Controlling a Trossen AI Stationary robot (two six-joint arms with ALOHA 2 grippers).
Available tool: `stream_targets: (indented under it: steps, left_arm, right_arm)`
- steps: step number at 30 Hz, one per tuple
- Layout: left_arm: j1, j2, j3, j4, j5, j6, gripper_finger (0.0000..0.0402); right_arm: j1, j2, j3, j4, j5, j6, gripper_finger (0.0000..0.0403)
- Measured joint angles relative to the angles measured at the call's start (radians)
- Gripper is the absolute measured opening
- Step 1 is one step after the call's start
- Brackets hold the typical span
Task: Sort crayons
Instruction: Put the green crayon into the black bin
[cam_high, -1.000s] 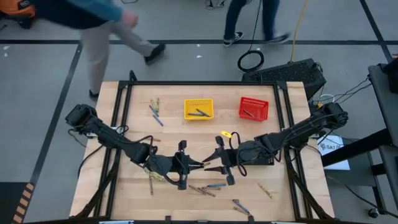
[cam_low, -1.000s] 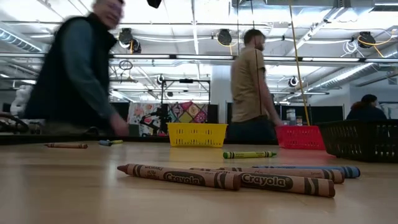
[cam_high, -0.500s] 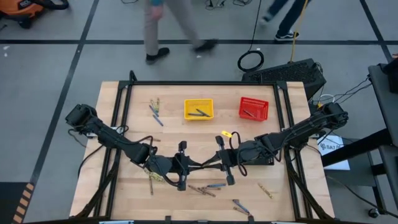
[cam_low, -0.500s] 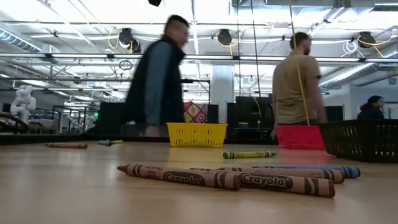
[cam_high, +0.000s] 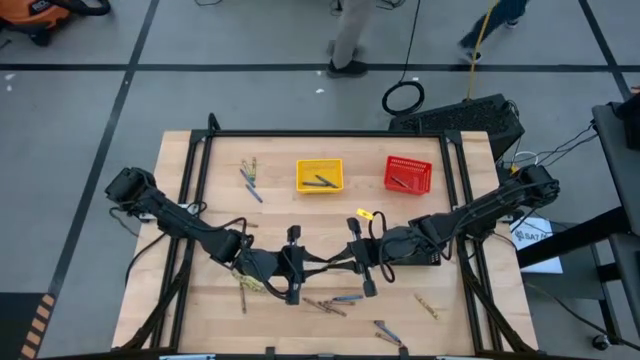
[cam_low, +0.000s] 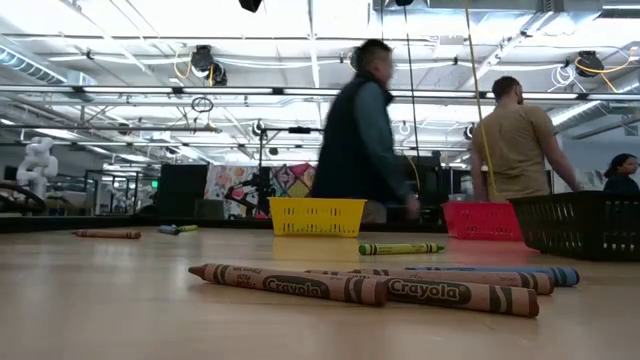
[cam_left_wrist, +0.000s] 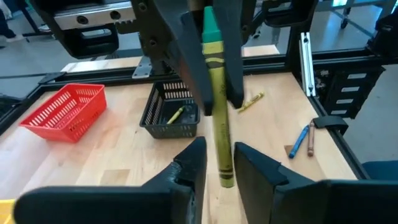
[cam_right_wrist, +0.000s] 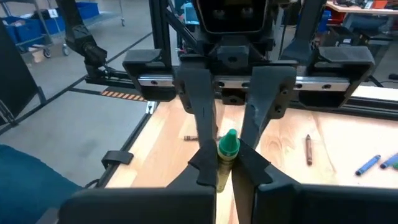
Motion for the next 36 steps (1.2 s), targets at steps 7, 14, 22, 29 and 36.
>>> stream_targets:
  steps: [7, 14, 22, 29, 36]
  left_arm:
    - [0.000, -0.005, 0.000, -0.053, -0.050, 0.034, 0.0098]
    - [-0.001, -0.005, 0.000, -0.139, -0.054, -0.005, 0.0098]
    - [0.000, -0.005, 0.000, -0.236, -0.054, -0.045, 0.0098]
    - [0.000, -0.005, 0.000, -0.287, -0.054, -0.046, 0.0099]
    - [0.007, -0.005, 0.000, -0.319, -0.054, -0.047, 0.0099]
  right_arm:
    - [-0.007, 0.000, 0.000, -0.083, 0.072, 0.000, 0.0001]
    - [-0.044, -0.031, 0.000, -0.244, 0.158, 0.058, 0.0001]
    - [-0.114, -0.089, 0.000, -0.403, 0.159, 0.117, 0.0002]
    - [-0.168, -0.133, 0.000, -0.606, 0.206, 0.199, 0.0002]
    - [-0.185, -0.163, 0.000, -0.755, 0.205, 0.244, 0.0002]
